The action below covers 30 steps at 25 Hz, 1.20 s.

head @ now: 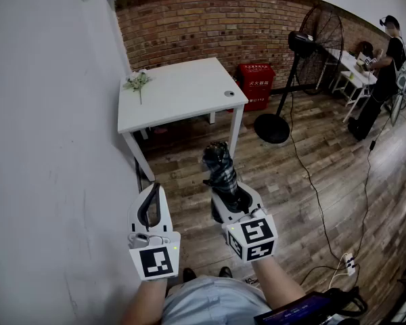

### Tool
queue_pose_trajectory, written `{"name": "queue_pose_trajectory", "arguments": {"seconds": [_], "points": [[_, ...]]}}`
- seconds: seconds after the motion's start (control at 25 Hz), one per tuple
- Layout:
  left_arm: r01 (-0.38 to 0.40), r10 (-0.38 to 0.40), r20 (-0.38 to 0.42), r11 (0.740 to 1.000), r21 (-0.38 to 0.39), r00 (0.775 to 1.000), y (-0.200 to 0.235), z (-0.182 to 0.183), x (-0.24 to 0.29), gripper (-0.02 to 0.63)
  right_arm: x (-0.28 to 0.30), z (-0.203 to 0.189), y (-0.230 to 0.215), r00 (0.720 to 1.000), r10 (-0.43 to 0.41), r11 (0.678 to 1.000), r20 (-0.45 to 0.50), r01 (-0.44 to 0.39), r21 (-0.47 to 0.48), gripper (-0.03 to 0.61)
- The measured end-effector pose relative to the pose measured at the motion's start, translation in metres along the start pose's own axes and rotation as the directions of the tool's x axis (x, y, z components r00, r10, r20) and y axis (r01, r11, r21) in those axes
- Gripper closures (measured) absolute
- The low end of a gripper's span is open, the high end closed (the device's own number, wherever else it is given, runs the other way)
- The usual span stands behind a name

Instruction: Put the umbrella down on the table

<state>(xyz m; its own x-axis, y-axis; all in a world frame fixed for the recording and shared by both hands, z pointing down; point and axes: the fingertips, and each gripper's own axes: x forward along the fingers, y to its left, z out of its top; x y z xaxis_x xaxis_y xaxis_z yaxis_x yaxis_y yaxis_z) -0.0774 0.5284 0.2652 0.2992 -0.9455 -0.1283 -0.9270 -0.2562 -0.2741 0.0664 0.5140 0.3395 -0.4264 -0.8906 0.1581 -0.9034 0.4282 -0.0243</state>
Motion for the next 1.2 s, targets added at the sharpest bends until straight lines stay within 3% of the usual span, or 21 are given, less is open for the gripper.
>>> {"name": "queue_pose_trajectory", "arguments": {"seconds": [0.32, 0.76, 1.2], "points": [[-0.004, 0.004, -0.012, 1.0, 0.012, 1.0, -0.01, -0.002, 0.008, 0.606, 0.0, -0.002, -0.014, 1.0, 0.008, 1.0, 0.012, -0.008, 0.023, 0.399], [-0.064, 0.067, -0.045, 0.996, 0.059, 0.997, -0.036, -0.001, 0.016, 0.606, -0.007, -0.022, -0.056, 0.999, 0.043, 0.998, -0.028, -0.042, 0.039, 0.397], [-0.072, 0.074, -0.066, 0.997, 0.025, 0.995, -0.01, -0.033, 0.074, 0.606, 0.058, -0.023, -0.077, 0.997, 0.044, 0.999, -0.056, -0.042, 0.028, 0.397]]}}
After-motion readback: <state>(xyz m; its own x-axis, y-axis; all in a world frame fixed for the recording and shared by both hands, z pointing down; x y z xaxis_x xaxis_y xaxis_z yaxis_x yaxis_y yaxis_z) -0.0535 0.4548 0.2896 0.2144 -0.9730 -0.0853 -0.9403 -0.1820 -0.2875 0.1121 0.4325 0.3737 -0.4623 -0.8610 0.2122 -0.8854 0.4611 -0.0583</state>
